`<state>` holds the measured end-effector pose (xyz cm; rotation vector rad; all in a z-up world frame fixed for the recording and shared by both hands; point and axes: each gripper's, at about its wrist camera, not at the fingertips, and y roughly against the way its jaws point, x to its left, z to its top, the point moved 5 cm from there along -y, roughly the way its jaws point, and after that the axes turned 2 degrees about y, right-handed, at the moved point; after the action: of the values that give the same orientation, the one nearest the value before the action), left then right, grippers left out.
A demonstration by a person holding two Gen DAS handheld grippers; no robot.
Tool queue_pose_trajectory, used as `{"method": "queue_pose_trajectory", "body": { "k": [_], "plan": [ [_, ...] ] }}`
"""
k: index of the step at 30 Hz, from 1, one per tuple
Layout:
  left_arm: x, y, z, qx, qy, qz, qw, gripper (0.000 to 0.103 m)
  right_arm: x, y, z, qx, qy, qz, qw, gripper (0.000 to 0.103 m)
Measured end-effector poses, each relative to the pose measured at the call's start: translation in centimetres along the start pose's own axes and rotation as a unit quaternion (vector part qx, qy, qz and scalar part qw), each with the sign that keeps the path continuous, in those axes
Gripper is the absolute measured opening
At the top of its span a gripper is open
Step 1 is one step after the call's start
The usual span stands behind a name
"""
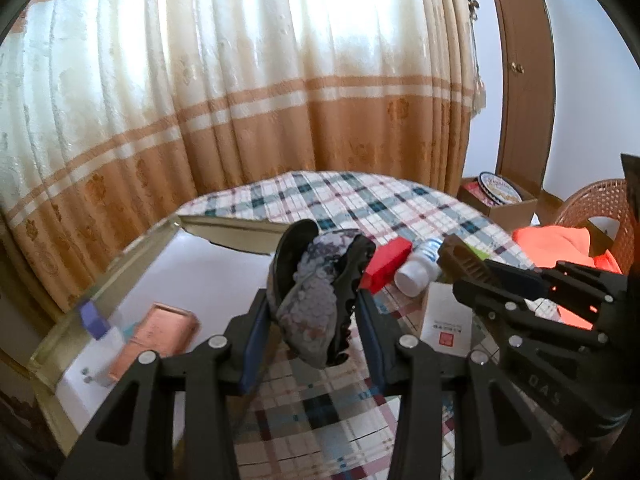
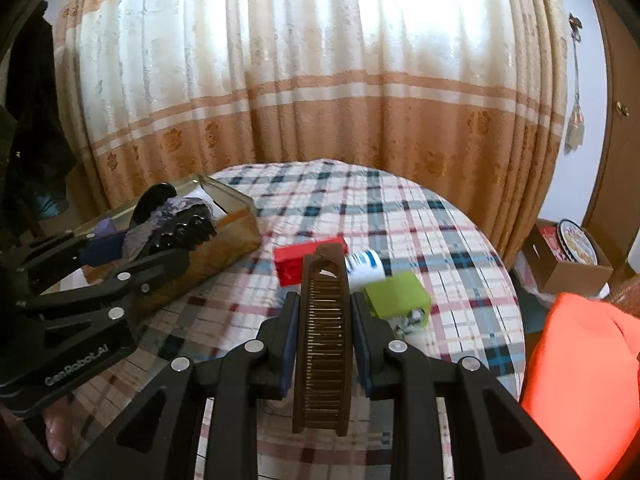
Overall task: Organize rigid objects
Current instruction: 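Carry the comb with the right tool while the left tool carries the shoe over the tray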
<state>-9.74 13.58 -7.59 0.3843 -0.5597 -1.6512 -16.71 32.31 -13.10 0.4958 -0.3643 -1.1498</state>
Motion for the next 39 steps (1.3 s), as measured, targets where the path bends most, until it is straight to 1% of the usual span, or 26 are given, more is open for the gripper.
{"method": "queue_pose_trajectory", "body": {
  "k": [5,9,13,17,22,25,30,39],
  "plan": [
    [2.7,2.1,0.7,-0.013,0.022,0.017,0.9995,0.042,2.1,0.7,2.1,-0.012,0.019,0.027,0.999,0.027],
    [5.7,3.5,1.0,-0.021,0.041,0.042,0.9981,0.042,4.6,0.6,3.6,-0.017,0.042,0.051,0.998,0.027],
    [9.0,4.1,0.7,-0.016,0.064,0.071,0.9953,0.042,7.5,0.1,4.6,-0.018,0.064,0.078,0.995,0.027],
    [12.2,4.3,-0.1,-0.006,0.087,0.100,0.9912,0.042,9.9,-0.3,5.5,-0.017,0.086,0.096,0.992,0.027],
    [15.4,3.8,-1.3,0.013,0.112,0.128,0.9854,0.042,12.1,-1.3,6.5,-0.013,0.105,0.113,0.988,0.027],
    [16.6,3.8,-2.1,0.021,0.123,0.139,0.9825,0.042,13.4,-1.9,7.1,-0.009,0.114,0.121,0.986,0.027],
    [17.9,3.6,-2.8,0.032,0.133,0.146,0.9798,0.042,15.4,-2.7,7.5,-0.003,0.129,0.134,0.983,0.027],
    [18.7,3.0,-3.6,0.055,0.141,0.152,0.9768,0.042,18.7,-4.0,7.3,0.015,0.156,0.151,0.976,0.027]
  ]
}}
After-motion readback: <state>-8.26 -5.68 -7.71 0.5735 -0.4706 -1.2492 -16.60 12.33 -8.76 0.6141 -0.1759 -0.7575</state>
